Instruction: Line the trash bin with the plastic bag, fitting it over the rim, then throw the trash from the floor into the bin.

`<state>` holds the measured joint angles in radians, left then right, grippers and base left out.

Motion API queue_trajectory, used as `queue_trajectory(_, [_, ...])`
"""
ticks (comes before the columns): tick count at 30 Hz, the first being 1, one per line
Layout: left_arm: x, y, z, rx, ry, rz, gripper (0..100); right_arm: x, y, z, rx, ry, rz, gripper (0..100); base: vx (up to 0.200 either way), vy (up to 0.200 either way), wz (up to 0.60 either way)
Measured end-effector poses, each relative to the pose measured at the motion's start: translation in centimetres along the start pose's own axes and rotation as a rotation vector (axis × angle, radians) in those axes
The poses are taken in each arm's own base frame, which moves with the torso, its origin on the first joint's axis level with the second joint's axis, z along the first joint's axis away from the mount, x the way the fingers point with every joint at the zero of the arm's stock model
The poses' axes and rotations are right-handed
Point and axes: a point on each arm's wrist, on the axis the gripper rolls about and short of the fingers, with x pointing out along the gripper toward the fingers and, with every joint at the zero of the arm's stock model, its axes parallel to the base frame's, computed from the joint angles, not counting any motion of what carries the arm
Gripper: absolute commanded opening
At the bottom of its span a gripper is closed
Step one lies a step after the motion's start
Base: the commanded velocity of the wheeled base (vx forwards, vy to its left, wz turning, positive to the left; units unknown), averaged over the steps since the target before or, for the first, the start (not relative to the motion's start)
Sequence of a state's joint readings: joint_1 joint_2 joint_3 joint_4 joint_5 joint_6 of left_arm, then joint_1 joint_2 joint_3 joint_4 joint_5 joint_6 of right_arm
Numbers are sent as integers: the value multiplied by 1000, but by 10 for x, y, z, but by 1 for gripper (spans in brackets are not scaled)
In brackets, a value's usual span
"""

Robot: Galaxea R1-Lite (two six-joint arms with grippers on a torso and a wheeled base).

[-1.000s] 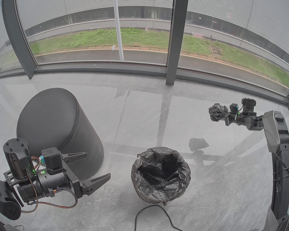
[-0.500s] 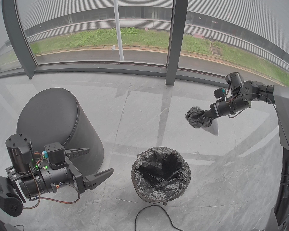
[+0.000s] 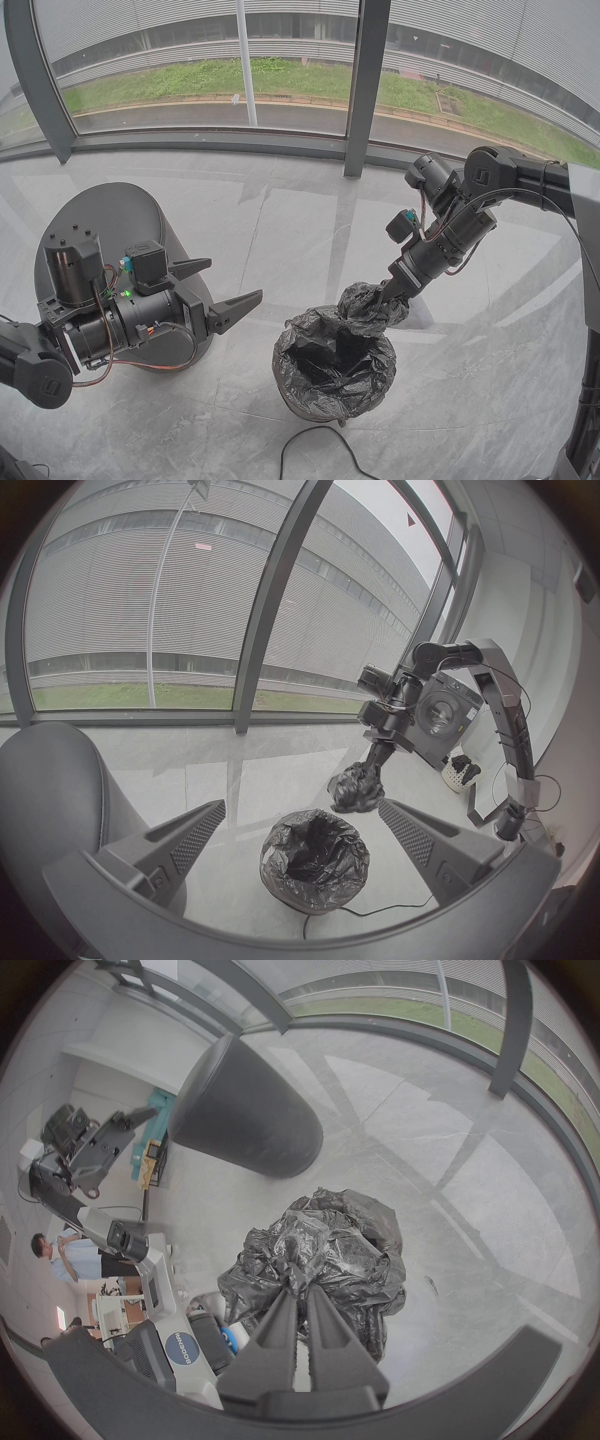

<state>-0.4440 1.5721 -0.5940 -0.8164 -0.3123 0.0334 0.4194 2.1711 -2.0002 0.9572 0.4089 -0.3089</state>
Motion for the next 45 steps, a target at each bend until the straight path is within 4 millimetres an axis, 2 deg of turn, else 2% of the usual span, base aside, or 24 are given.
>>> queue_trajectory(4, [10, 2, 1, 0, 1, -4, 100, 23, 19, 1, -30, 87, 0, 0, 0, 0, 0])
queue_trajectory(6, [13, 3, 0, 0, 3, -3, 100, 36, 21, 1, -34, 123, 0, 0, 0, 0, 0])
queue_trajectory(11, [16, 5, 1, -1, 2, 0, 100, 69, 15, -1, -37, 168, 0, 0, 0, 0, 0])
queue_trajectory(20, [13, 6, 4, 0, -10, 10, 100, 121, -8, 4, -70, 99, -61, 0, 0, 0, 0])
queue_trajectory(28, [9, 7, 6, 2, -21, 16, 100, 142, -16, -3, -96, 135, -53, 0, 0, 0, 0])
queue_trajectory(29, [9, 7, 6, 3, -21, 15, 100, 144, -18, -3, -97, 131, -54, 100, 0, 0, 0])
queue_trajectory(36, [9, 7, 7, 3, -22, 15, 100, 158, -26, 5, -128, 26, -79, 100, 0, 0, 0])
queue_trajectory(45, [9, 7, 5, 1, -18, 14, 100, 167, -35, 0, -135, 42, -80, 100, 0, 0, 0])
